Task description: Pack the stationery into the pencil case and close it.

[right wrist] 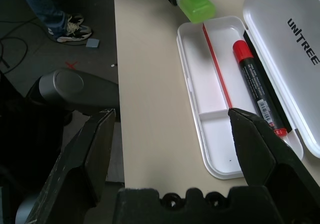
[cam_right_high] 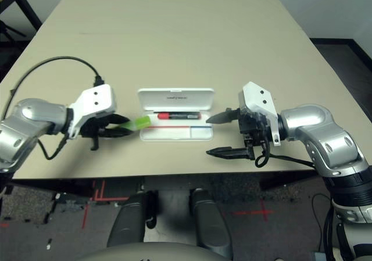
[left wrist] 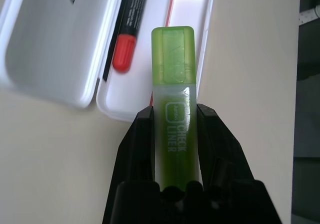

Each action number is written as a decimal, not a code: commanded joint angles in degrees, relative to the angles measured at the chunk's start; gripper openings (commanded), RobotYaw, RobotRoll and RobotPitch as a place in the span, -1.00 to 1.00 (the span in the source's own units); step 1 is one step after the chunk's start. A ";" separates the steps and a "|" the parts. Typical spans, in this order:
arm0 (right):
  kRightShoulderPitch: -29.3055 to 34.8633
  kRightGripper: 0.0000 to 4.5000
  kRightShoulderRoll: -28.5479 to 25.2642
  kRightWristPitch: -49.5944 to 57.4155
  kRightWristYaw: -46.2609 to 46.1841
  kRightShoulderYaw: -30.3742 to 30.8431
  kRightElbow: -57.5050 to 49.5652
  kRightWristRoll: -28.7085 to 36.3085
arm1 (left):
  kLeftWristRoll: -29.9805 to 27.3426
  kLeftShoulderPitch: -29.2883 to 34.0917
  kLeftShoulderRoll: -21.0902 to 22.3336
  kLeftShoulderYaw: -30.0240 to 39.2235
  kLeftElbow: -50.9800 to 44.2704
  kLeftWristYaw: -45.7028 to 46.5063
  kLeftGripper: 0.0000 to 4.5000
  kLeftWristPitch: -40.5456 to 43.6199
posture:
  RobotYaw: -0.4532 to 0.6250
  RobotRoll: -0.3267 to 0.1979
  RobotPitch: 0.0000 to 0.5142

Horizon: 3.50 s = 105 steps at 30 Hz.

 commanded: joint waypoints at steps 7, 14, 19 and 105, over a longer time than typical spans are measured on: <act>0.27 1.00 -0.38 -0.74 0.43 0.67 0.15 -1.28 | 6.34 -5.61 -6.31 -8.85 5.07 -2.04 -0.52 -4.90 | -0.25 0.25 -0.33; 0.38 1.00 -0.67 -0.93 0.60 0.53 0.23 -1.81 | 9.22 -7.81 -11.22 -11.28 9.27 -2.25 -0.52 -7.10 | -0.27 0.25 -0.34; 0.28 1.00 -0.71 -1.02 0.71 0.58 0.25 -2.20 | 11.01 -8.73 -13.93 -12.20 12.41 -2.02 -0.52 -8.69 | -0.27 0.25 -0.34; 0.66 1.00 -10.12 39.61 -16.61 -10.33 -10.37 11.40 | -4.91 15.25 6.42 15.74 -8.74 -3.52 0.99 -6.66 | -0.23 0.25 -0.27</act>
